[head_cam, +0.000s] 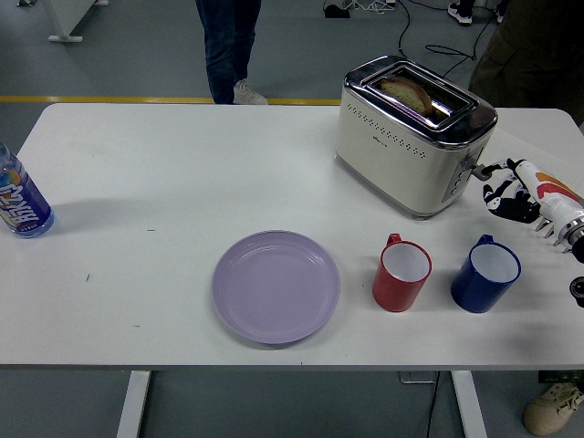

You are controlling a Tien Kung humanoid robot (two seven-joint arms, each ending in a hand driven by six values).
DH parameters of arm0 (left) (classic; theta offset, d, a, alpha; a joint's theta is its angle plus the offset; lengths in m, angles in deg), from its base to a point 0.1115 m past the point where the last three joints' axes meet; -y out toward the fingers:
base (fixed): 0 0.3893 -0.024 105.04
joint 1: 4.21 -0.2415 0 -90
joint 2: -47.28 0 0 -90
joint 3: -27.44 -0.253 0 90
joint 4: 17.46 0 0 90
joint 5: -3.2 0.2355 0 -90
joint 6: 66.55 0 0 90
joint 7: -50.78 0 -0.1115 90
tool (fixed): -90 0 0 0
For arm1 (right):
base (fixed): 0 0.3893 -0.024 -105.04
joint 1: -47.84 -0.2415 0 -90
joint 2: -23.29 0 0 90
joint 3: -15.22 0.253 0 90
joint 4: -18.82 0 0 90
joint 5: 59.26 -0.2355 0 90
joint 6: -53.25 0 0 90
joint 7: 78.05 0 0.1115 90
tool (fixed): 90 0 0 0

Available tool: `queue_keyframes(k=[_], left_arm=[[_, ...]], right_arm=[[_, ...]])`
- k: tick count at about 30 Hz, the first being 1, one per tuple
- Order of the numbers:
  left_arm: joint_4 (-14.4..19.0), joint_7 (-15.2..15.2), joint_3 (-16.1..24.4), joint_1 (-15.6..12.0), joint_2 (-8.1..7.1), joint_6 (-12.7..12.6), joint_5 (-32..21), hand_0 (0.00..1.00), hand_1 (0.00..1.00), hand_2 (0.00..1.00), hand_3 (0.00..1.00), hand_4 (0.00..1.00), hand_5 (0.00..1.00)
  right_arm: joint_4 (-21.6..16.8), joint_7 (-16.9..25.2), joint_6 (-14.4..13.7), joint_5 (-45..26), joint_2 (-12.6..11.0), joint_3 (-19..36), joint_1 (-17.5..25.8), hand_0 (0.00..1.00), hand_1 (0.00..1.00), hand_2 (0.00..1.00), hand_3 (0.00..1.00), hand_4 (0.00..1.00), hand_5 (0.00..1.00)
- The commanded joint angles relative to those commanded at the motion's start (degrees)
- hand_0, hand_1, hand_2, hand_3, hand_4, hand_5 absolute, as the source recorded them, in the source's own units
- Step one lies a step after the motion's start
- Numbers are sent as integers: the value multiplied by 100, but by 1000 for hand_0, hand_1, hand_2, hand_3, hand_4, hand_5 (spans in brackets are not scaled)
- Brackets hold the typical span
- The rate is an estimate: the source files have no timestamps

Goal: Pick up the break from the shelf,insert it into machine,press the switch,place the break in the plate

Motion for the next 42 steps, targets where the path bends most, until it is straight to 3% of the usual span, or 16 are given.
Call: queue_keyframes(k=[24, 42], left_arm=[[0, 10, -34, 34, -1, 1, -37, 630, 494, 484, 542, 334, 805], [0, 10, -67, 10, 3, -1, -75, 631, 495, 486, 542, 333, 803]], right_arm=[[160, -47, 32, 4, 44, -72, -32, 289, 198, 416, 718, 530, 315], [113, -83, 38, 52, -86, 112, 80, 282, 197, 416, 716, 531, 311]])
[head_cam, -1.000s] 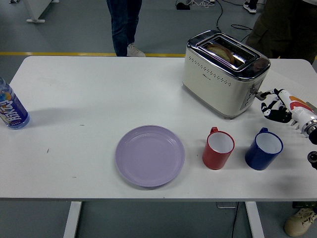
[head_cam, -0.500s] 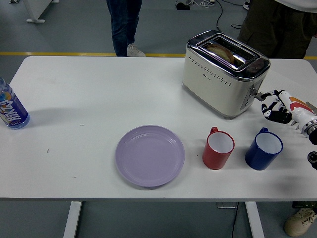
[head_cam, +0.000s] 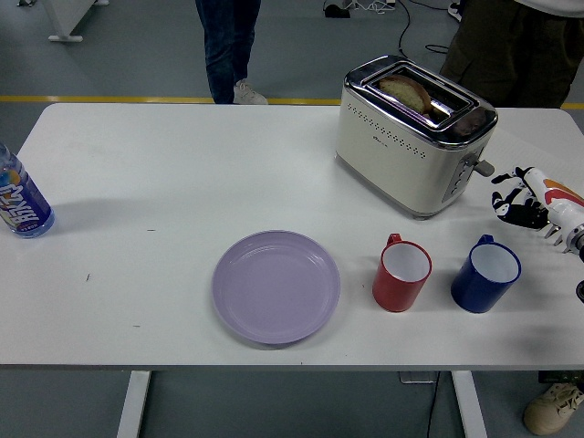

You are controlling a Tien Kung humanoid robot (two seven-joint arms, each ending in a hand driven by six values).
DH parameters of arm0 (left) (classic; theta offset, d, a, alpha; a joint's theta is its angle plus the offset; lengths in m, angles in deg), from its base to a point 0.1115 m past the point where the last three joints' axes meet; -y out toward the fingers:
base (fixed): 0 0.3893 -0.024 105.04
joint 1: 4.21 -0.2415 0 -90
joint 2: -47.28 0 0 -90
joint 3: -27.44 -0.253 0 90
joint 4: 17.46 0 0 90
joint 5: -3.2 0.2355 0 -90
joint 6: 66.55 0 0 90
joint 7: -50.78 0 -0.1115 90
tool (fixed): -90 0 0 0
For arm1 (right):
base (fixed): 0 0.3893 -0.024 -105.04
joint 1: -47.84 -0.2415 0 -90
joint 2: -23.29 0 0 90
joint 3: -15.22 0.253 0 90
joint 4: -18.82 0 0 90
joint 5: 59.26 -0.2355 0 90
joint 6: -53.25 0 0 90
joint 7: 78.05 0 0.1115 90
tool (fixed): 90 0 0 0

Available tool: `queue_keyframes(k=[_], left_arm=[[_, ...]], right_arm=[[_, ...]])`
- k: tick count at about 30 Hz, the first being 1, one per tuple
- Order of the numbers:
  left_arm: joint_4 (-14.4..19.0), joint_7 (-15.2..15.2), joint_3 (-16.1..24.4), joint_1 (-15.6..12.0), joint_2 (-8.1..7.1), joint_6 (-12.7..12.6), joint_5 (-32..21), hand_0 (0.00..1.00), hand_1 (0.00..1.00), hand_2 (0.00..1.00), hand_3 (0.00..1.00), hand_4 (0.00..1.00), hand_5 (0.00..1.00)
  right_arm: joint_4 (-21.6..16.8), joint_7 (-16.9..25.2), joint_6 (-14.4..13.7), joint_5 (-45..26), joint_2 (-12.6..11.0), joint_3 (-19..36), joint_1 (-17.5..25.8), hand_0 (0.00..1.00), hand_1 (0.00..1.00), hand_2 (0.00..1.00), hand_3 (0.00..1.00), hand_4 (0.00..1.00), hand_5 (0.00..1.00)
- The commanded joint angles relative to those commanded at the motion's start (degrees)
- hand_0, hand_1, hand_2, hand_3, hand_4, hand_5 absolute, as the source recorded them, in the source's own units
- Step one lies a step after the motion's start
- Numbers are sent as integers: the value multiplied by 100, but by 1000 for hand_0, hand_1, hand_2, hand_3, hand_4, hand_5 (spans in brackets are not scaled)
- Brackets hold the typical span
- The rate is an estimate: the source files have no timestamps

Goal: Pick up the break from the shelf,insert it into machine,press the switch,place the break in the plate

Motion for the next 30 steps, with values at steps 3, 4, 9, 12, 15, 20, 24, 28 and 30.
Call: queue_keyframes(k=[3, 4, 9, 12, 15, 20, 24, 28, 30], left_arm=[[0, -2, 1, -11, 0, 1, 2, 631, 495, 486, 542, 335, 806], [0, -3, 1, -15, 0, 0, 3, 631, 495, 486, 542, 335, 806], [0, -10, 11, -42, 3, 3, 27, 631, 495, 487, 542, 334, 805], [0, -15, 22, -57, 4, 5, 43, 631, 495, 487, 542, 334, 805], [0, -19, 26, -71, 4, 7, 51, 631, 495, 488, 542, 335, 807], [0, -17, 16, -91, 3, 9, 43, 631, 495, 488, 542, 335, 807], [0, -16, 10, -97, 0, 13, 40, 631, 495, 489, 542, 334, 805], [0, -12, -22, -91, -6, 16, 8, 631, 495, 486, 542, 333, 805], [0, -11, -39, -85, -9, 17, -13, 631, 495, 486, 542, 333, 805]], right_arm=[[-16, -2, -4, 4, -24, 33, 21, 281, 197, 416, 716, 532, 311], [-19, -1, -4, 4, -29, 41, 26, 281, 197, 416, 716, 532, 311], [-46, -2, -5, 13, -42, 90, 45, 279, 197, 416, 717, 532, 311], [-56, -6, -4, 21, -51, 106, 55, 279, 197, 416, 717, 532, 311], [-61, -20, -6, 42, -69, 146, 76, 278, 197, 416, 716, 533, 311], [-78, -83, -88, 100, -130, 347, 133, 278, 197, 416, 716, 533, 311], [-131, -126, -263, 113, -176, 532, 155, 277, 197, 416, 716, 533, 314], [-207, -149, -478, 108, -220, 686, 135, 356, 222, 438, 717, 534, 313], [-257, -151, -567, 110, -242, 757, 111, 356, 222, 438, 717, 534, 313]])
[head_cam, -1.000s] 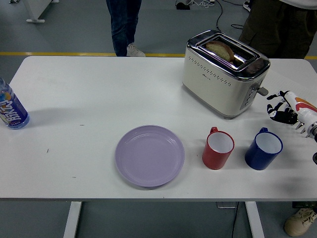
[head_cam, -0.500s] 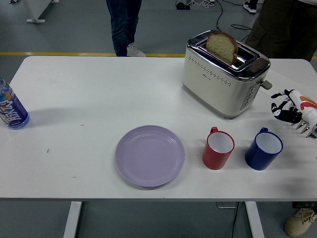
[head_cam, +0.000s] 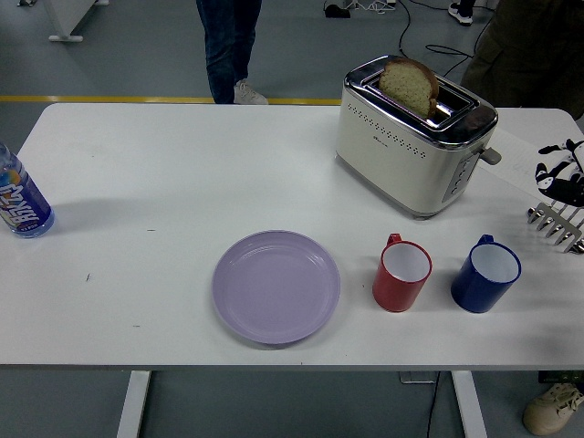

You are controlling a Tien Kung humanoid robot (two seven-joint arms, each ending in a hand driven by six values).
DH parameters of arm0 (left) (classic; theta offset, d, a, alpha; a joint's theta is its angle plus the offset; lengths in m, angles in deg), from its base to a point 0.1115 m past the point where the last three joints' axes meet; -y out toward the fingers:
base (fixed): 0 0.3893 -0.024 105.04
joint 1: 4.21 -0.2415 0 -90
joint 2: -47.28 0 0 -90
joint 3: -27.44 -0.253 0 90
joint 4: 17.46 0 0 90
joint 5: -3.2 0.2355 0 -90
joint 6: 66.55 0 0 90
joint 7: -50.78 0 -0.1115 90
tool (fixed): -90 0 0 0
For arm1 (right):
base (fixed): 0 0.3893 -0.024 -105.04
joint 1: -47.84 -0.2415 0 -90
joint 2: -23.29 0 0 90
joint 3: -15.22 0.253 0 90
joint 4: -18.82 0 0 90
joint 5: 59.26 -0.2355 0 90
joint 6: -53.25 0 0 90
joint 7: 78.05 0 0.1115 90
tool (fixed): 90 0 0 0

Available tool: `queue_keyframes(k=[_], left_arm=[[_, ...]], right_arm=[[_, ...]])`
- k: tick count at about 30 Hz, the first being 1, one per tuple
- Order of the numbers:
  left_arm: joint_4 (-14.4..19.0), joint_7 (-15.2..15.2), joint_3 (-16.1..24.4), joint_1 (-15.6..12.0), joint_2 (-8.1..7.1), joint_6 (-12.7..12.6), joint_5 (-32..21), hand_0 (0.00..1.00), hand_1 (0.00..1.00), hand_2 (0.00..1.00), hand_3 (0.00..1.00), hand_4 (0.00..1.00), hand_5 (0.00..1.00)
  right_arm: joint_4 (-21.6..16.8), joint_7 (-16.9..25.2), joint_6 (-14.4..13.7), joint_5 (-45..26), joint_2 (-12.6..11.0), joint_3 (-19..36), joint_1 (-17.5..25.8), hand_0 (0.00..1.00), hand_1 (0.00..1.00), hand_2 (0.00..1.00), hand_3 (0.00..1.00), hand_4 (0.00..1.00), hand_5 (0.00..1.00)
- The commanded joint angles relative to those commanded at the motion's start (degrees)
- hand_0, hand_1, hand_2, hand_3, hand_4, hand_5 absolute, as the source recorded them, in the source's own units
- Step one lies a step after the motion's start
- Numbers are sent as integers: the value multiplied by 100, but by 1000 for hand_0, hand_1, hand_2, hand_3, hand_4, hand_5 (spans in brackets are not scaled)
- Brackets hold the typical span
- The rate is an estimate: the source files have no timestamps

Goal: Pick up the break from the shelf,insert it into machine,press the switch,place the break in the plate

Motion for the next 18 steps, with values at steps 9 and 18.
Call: queue_keyframes(k=[9, 18], left_arm=[[0, 4, -29, 17, -6, -8, -47, 631, 494, 486, 542, 332, 804], [0, 2, -45, 35, -13, -5, -58, 631, 493, 485, 542, 332, 806]], right_arm=[[-113, -27, -80, -14, -14, 132, -102, 421, 283, 480, 728, 534, 317], [-264, 6, -167, -159, 11, 200, -300, 465, 337, 514, 730, 535, 321]])
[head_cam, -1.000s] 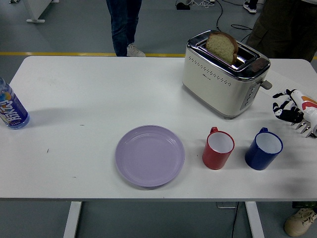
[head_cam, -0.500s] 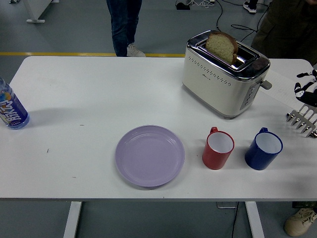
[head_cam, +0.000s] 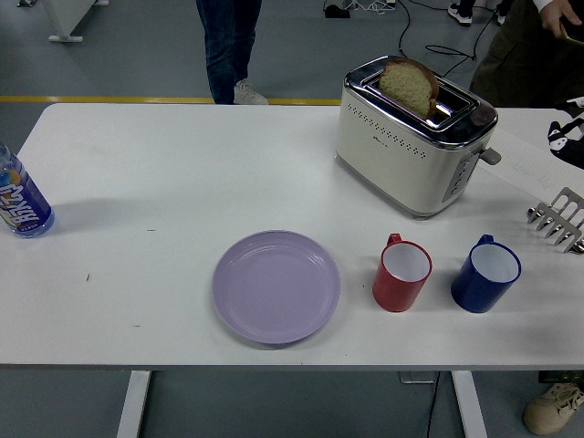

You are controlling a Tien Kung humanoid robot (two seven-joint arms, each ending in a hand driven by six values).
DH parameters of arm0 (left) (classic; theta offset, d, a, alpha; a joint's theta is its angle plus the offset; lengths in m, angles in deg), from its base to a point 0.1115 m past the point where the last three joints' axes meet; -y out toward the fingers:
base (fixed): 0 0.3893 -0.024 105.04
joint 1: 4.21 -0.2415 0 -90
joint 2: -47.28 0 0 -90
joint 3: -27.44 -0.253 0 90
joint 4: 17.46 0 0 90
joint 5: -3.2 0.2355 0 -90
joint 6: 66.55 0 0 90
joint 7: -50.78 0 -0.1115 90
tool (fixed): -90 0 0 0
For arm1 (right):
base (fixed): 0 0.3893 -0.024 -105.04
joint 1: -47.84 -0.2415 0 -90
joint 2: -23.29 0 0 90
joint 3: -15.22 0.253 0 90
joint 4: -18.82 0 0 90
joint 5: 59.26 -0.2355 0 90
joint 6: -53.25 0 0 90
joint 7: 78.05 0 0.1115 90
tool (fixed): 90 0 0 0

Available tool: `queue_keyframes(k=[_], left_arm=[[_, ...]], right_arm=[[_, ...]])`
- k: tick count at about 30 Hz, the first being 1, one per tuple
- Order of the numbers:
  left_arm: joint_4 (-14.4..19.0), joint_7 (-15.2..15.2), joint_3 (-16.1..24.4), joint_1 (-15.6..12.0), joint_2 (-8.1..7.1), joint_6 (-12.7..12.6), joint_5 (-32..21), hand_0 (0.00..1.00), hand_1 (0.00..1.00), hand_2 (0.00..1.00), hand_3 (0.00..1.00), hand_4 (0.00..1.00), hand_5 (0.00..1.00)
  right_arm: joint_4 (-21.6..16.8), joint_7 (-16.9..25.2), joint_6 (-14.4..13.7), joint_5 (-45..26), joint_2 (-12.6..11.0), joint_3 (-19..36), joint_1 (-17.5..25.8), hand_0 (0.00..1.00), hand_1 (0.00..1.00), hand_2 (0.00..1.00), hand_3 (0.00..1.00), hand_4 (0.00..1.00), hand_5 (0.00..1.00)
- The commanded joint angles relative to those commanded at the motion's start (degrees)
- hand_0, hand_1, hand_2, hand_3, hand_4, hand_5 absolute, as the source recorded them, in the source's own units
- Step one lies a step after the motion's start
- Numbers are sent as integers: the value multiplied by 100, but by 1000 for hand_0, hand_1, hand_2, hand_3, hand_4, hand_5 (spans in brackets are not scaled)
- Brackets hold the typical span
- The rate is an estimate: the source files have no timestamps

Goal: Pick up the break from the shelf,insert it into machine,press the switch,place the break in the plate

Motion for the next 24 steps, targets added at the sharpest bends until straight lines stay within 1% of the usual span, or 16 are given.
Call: queue_keyframes(k=[2, 3, 8, 9, 14, 15, 20, 21, 24], left_arm=[[0, -5, 3, 7, -4, 2, 9, 631, 493, 485, 542, 332, 806], [0, -6, 2, 9, -6, 3, 9, 631, 493, 484, 542, 333, 806], [0, -13, 22, 19, -13, 0, 31, 631, 493, 484, 542, 333, 806], [0, -14, 23, 21, -14, 0, 34, 631, 492, 481, 542, 333, 806], [0, -12, 22, 29, -18, -2, 28, 631, 492, 481, 542, 333, 806], [0, -11, 21, 29, -19, -2, 27, 631, 492, 480, 543, 333, 807], [0, -6, 5, 35, -21, -2, 4, 631, 492, 480, 543, 333, 807], [0, -6, 4, 36, -21, -2, 4, 631, 492, 480, 542, 334, 806], [0, -2, -13, 45, -23, -2, -13, 631, 492, 480, 542, 334, 806]], right_arm=[[-38, 6, -7, -21, -2, 16, -55, 465, 337, 514, 730, 535, 321], [-47, 8, -9, -26, -2, 20, -67, 582, 475, 592, 741, 536, 318], [-80, 18, 13, -99, 2, 19, -161, 582, 475, 592, 741, 536, 318], [-83, 20, 20, -109, 4, 16, -173, 655, 563, 643, 748, 540, 324], [-98, 24, 69, -224, 27, -6, -252, 655, 563, 643, 748, 540, 324], [-101, 24, 74, -237, 30, -9, -261, 734, 647, 687, 754, 542, 324], [-146, 12, 152, -374, 50, -78, -363, 734, 647, 687, 754, 542, 324], [-150, 11, 158, -385, 51, -85, -371, 795, 713, 734, 775, 551, 322], [-190, 1, 219, -471, 80, -133, -450, 795, 713, 734, 775, 551, 322]])
